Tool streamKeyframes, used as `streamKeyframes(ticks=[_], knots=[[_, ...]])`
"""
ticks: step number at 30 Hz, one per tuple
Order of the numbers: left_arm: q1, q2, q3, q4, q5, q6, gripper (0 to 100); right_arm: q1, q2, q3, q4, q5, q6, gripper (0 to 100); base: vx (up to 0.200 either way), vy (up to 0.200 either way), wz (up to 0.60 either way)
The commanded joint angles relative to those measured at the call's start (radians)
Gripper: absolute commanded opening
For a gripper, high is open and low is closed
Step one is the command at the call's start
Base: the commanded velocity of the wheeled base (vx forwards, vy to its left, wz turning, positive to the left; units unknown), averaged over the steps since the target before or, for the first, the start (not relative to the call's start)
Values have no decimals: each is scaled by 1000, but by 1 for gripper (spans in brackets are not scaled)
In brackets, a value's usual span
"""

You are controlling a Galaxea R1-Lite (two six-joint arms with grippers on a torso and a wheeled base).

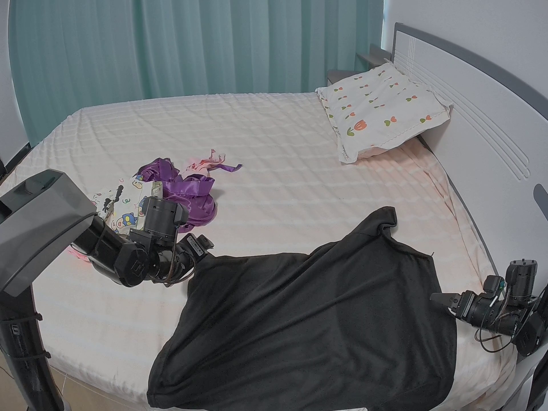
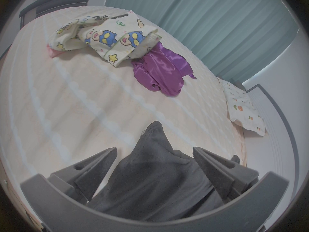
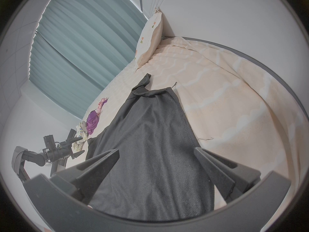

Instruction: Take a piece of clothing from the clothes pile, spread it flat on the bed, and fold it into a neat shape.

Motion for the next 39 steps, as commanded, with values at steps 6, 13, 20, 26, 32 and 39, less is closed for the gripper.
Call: streamKeyframes(ticks=[6,13,20,26,32,39], knots=[[5,94,-93,19,-5,40,100,0,1,15,-1,1,1,100,0,0,0],[7,164,-163,19,-8,46,0,-2,5,15,-2,1,1,100,0,0,0],[27,184,-203,42,-7,40,0,-2,8,16,-1,1,1,100,0,0,0],[99,161,-220,44,0,36,0,-2,8,16,-1,1,1,100,0,0,0],[159,178,-280,47,1,37,0,-2,10,16,-1,3,3,100,0,0,0],[189,222,-432,127,0,42,0,0,10,16,1,3,3,100,0,0,0]])
